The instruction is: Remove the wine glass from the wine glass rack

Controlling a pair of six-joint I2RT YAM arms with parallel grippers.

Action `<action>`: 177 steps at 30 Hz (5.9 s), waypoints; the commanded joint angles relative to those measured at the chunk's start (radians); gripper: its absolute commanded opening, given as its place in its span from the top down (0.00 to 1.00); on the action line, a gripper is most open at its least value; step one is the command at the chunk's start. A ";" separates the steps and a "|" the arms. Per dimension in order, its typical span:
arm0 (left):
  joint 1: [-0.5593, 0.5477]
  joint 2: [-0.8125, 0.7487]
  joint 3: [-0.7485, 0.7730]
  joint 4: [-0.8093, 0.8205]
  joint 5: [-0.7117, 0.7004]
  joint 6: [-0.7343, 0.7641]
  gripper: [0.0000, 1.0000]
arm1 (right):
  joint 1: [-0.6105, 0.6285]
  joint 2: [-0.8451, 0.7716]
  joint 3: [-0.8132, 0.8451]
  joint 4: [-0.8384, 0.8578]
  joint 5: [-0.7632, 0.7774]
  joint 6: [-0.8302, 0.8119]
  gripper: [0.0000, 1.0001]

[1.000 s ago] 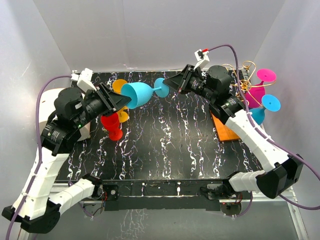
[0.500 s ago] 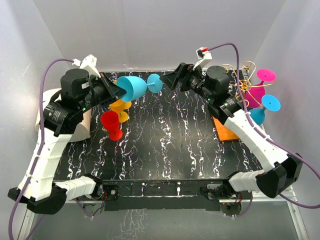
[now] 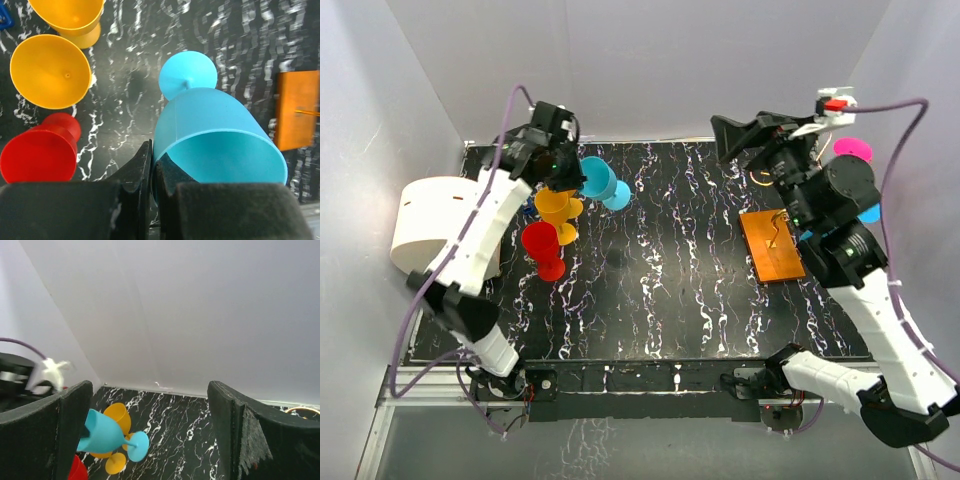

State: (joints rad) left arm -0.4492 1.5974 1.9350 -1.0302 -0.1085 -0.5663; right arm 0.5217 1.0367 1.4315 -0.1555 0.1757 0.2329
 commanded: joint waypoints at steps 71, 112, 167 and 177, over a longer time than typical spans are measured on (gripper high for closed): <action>0.046 -0.361 -0.202 0.355 0.341 0.203 0.03 | 0.000 -0.108 0.231 -0.747 0.610 -0.166 0.02; -0.011 -0.533 -0.642 0.660 0.592 0.254 0.01 | -0.336 0.456 0.455 -0.763 0.774 -0.495 0.42; -0.069 -0.533 -0.656 0.630 0.558 0.295 0.01 | -0.425 0.545 0.413 -0.696 0.791 -0.555 0.76; -0.070 -0.530 -0.652 0.630 0.558 0.296 0.01 | -0.425 0.527 0.408 -0.673 0.813 -0.603 0.90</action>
State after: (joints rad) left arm -0.5144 1.0958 1.2797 -0.4007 0.4519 -0.2863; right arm 0.1024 1.6157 1.8473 -0.8856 0.9470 -0.3347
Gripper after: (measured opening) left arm 0.985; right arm 0.122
